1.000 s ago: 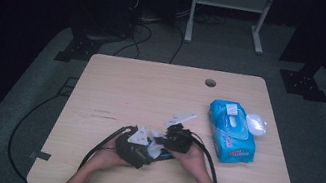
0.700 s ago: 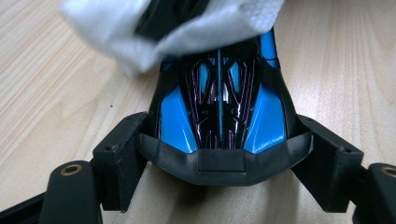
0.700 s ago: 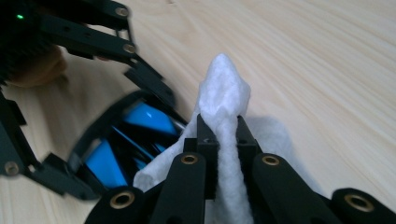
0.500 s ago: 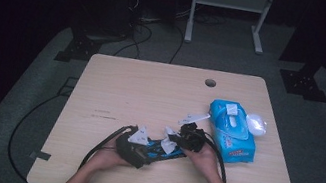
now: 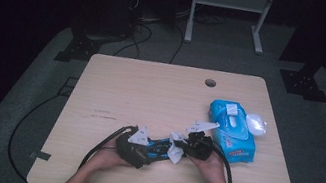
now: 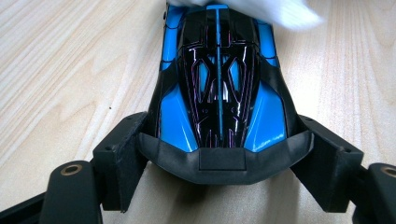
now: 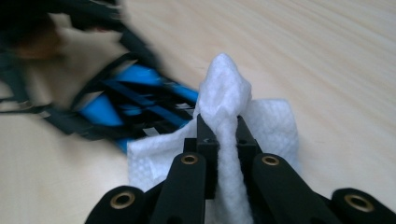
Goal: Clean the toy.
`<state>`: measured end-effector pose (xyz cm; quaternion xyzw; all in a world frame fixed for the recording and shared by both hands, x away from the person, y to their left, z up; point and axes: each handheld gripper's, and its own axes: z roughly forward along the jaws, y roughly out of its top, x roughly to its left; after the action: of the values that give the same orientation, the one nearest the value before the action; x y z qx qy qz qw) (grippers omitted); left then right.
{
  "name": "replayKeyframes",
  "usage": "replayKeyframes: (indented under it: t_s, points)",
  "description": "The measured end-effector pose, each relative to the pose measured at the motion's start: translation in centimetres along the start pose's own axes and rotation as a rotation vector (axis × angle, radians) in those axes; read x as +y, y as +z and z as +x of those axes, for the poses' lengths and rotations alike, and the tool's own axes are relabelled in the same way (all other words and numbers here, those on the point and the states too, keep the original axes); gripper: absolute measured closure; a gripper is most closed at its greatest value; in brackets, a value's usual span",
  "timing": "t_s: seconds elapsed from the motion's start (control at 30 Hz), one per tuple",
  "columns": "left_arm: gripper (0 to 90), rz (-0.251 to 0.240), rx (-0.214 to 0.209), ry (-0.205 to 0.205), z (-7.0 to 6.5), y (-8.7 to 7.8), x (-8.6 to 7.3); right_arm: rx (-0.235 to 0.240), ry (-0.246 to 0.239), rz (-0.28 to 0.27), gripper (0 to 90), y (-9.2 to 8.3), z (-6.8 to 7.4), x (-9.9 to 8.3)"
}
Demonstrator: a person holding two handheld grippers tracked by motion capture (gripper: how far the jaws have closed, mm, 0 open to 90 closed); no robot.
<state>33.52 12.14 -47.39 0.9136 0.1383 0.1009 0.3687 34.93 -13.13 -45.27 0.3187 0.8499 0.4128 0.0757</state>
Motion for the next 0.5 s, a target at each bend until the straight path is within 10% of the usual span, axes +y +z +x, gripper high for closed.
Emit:
replayKeyframes:
  t_s: [0.3, 0.4, 0.5]
  points:
    - [24.3, 0.005, 0.003, 0.0, 0.0, 0.0, 0.0, -0.064, 0.027, 0.024, 85.7, -1.7, -0.9, -2.2]
    - [24.2, 0.002, 0.006, -0.002, -0.1, 0.0, -0.1, 0.002, -0.037, 0.011, 85.7, -1.1, 1.1, -1.4]
    - [24.3, 0.002, 0.006, 0.0, -0.1, 0.0, 0.0, -0.007, -0.001, 0.005, 85.7, -1.3, -0.1, -1.8]
